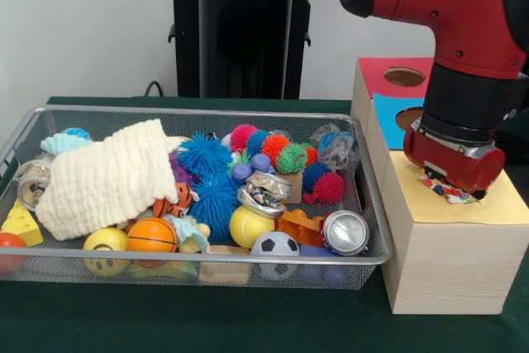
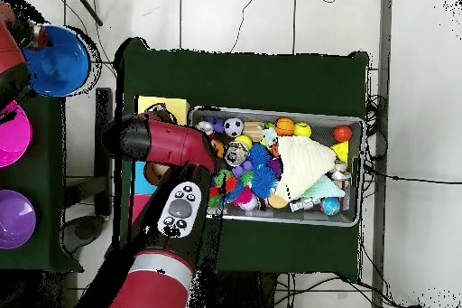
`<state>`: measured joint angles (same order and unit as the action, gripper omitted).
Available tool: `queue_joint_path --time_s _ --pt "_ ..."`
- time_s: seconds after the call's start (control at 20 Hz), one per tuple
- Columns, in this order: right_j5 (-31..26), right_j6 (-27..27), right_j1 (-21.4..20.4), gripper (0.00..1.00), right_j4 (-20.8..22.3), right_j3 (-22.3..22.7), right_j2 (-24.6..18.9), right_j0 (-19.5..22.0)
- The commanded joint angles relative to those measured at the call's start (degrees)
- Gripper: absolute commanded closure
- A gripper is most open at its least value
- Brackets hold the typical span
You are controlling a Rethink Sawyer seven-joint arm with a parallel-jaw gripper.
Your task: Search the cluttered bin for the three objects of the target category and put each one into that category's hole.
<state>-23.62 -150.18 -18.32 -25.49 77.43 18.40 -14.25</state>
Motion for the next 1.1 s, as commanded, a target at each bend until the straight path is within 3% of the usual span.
queue_joint_path --time_s 0.05,0.6,1.1 --pt "-1.22 7.98 -4.63 0.00 7.50 5.76 -8.30 7.10" --pt "-1.15 4.08 -4.39 0.00 12.98 4.12 -10.23 9.17" --pt "-2.14 2.09 -5.06 0.00 14.09 4.05 -10.01 8.73"
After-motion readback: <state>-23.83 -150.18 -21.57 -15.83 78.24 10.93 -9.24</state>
